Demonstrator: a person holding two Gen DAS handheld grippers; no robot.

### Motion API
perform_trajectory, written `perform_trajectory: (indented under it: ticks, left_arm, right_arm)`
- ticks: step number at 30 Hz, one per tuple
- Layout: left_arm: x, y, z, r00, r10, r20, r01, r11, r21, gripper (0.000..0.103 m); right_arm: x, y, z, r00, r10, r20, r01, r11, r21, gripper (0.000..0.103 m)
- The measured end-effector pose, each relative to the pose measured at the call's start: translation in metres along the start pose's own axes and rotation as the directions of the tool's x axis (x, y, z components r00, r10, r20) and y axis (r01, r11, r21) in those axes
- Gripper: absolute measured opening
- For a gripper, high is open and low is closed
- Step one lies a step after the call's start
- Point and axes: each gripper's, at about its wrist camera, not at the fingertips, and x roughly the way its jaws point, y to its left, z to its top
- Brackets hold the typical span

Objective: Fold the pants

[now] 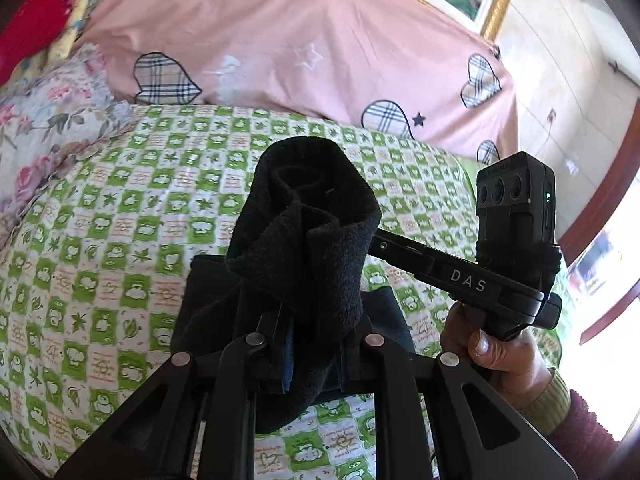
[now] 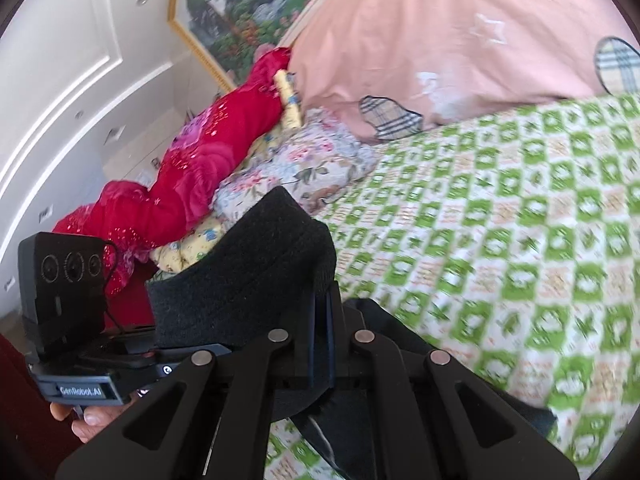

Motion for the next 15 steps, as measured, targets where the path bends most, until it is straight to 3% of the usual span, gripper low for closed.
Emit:
perform_trajectory:
  ticks: [9,15]
  left_arm:
    - [0.043,-0.043,-0.019,0.998,0.046,-0.047,-0.04,0.991,0.127,0.016]
    - [0.068,-0.071,-0.04,0.995,0.081,-0.051,-0.066,0.966,0.25,0.023]
  right_arm:
    - [-0.025,-0.046,-0.034,0.998,-0.046,0.046,0.04,0.992,0.12,0.005]
    - [-0.033,-0.066,-0.052,0.993,-0.119,0.008,0.116,0.979,0.165,0.009]
